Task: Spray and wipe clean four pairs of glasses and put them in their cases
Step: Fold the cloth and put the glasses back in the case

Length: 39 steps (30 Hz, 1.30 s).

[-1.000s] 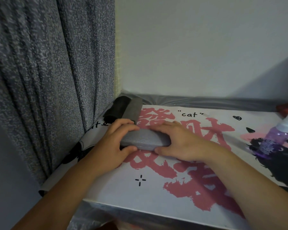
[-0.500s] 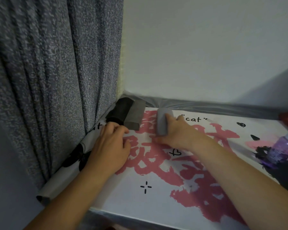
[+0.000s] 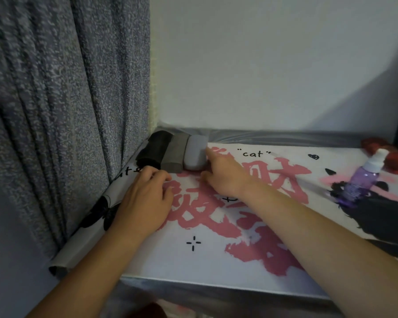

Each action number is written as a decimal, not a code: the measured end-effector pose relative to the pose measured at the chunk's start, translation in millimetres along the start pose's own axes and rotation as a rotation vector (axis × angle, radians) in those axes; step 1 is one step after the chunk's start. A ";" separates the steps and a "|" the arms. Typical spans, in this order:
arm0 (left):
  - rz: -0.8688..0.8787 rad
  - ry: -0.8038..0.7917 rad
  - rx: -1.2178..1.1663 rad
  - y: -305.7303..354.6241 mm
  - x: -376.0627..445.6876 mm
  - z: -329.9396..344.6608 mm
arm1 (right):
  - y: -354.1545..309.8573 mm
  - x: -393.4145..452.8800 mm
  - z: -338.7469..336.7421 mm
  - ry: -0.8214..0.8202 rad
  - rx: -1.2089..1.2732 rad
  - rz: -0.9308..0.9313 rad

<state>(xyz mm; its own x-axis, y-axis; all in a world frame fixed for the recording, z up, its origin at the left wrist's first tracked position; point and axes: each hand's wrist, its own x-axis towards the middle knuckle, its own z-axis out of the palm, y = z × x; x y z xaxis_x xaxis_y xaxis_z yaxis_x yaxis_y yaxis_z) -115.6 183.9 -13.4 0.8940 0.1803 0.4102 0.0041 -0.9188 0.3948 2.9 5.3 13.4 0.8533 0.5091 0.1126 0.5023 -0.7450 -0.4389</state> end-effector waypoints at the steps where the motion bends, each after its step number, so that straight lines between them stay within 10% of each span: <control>1: 0.009 0.001 0.006 0.5 -1.2 -1.2 | 1.2 -17.0 -6.2 0.003 0.018 -0.009; 6: 0.033 -0.058 -0.288 55.9 2.9 1.2 | 31.9 -120.8 -36.1 0.031 0.042 0.015; 13: 0.345 -0.183 -0.192 165.5 39.9 47.1 | 115.2 -219.8 -82.4 0.669 0.285 0.487; 24: 0.150 -0.152 -0.179 151.3 59.9 88.7 | 141.3 -126.7 -91.2 0.383 0.270 0.421; 36: -0.051 -0.166 -0.379 132.4 72.4 81.3 | 118.8 -14.1 -51.7 0.436 0.271 0.313; 39: -0.068 -0.188 -0.384 137.6 71.6 80.2 | 170.4 -41.6 -92.7 0.640 -0.093 0.389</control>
<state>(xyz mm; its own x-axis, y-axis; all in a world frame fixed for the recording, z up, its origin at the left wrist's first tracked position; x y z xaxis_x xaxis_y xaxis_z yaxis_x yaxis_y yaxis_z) -15.1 42.2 4.4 0.9635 0.1360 0.2304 -0.0700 -0.7029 0.7078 65.9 -182.8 16.5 0.8718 -0.1265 0.4732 0.1341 -0.8675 -0.4790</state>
